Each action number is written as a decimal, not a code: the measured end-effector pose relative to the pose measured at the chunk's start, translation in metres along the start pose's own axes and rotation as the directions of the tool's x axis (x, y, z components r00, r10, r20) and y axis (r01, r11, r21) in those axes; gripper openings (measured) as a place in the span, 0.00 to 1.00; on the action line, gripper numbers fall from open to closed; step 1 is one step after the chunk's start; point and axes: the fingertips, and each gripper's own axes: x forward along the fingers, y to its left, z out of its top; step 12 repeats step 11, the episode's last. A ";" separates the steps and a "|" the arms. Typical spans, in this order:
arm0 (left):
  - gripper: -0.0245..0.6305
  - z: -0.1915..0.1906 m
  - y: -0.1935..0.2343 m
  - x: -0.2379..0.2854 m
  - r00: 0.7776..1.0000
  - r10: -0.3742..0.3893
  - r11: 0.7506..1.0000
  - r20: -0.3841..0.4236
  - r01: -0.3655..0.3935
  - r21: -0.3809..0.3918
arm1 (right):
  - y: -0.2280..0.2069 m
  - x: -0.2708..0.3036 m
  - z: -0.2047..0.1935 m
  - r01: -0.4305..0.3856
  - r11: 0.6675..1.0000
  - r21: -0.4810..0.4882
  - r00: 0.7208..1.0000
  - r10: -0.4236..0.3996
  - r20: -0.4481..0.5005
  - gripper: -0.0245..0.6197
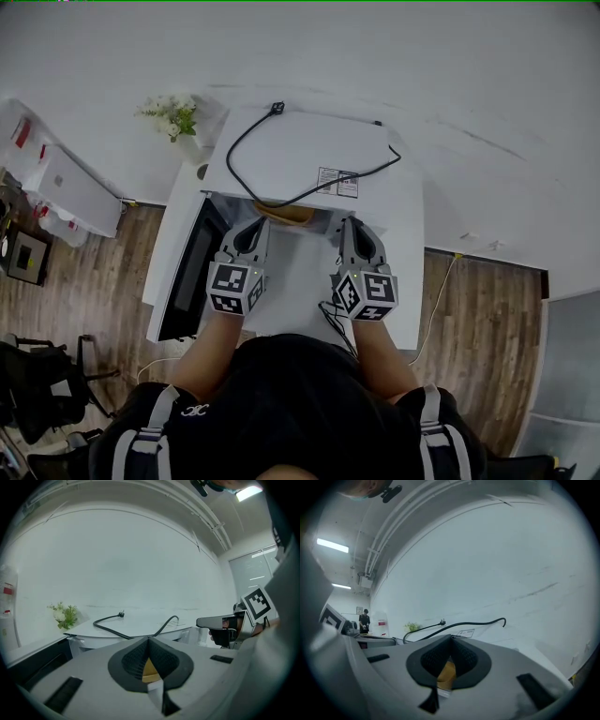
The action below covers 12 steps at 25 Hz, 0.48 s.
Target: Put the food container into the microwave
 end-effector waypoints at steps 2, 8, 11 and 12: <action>0.04 -0.001 -0.001 0.002 1.000 -0.001 1.000 -0.005 0.001 -0.002 | -0.005 -0.001 -0.001 0.007 1.000 0.007 1.000 -0.007 -0.002 0.03; 0.04 -0.006 -0.004 0.007 1.000 -0.008 1.000 -0.016 0.008 -0.006 | -0.009 -0.003 -0.008 0.009 1.000 0.002 1.000 -0.008 -0.013 0.03; 0.04 -0.009 -0.005 0.008 1.000 -0.012 1.000 -0.023 0.012 -0.010 | -0.009 -0.003 -0.008 0.011 1.000 -0.002 1.000 -0.011 -0.015 0.03; 0.04 -0.009 -0.005 0.008 1.000 -0.012 1.000 -0.023 0.012 -0.010 | -0.009 -0.003 -0.008 0.011 1.000 -0.002 1.000 -0.011 -0.015 0.03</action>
